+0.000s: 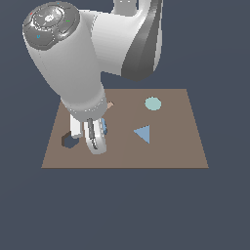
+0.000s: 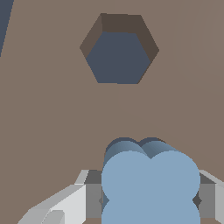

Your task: Insert a designated object into the corresponding slot on a board.

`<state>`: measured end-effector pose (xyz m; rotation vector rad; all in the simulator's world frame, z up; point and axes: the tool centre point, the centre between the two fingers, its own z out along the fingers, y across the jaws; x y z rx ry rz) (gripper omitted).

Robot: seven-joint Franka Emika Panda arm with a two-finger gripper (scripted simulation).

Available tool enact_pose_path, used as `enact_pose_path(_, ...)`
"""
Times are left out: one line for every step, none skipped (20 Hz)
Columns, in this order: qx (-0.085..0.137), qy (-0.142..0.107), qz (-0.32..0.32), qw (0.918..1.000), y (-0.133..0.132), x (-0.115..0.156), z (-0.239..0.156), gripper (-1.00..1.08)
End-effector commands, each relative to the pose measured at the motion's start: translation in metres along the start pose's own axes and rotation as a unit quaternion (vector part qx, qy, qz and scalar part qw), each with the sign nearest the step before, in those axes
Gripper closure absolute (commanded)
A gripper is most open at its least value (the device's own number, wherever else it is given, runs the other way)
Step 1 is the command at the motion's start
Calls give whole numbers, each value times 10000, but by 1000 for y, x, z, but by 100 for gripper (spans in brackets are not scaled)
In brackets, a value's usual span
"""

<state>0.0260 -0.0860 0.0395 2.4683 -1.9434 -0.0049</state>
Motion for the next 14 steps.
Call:
enact_pose_path(3,2,9,10000,0,0,4,108)
enact_pose_path(5,4,15,10000,0,0,7,108)
enact_pose_path(6,5,19,10000,0,0,8,108)
enact_pose_path(6,5,19,10000,0,0,9,108)
enact_pose_path(6,5,19,10000,0,0,9,-92)
enact_pose_path(6,5,19,10000,0,0,9,-92)
enact_pose_path(6,5,19,10000,0,0,9,-92)
enact_pose_path(6,5,19,10000,0,0,9,-92)
enact_pose_path(6,5,19,10000,0,0,9,-92)
enact_pose_path(6,5,19,10000,0,0,9,-92)
enact_pose_path(6,5,19,10000,0,0,9,-92)
enact_pose_path(6,5,19,10000,0,0,9,-92)
enact_pose_path(6,5,19,10000,0,0,9,-92)
enact_pose_path(6,5,19,10000,0,0,9,-92)
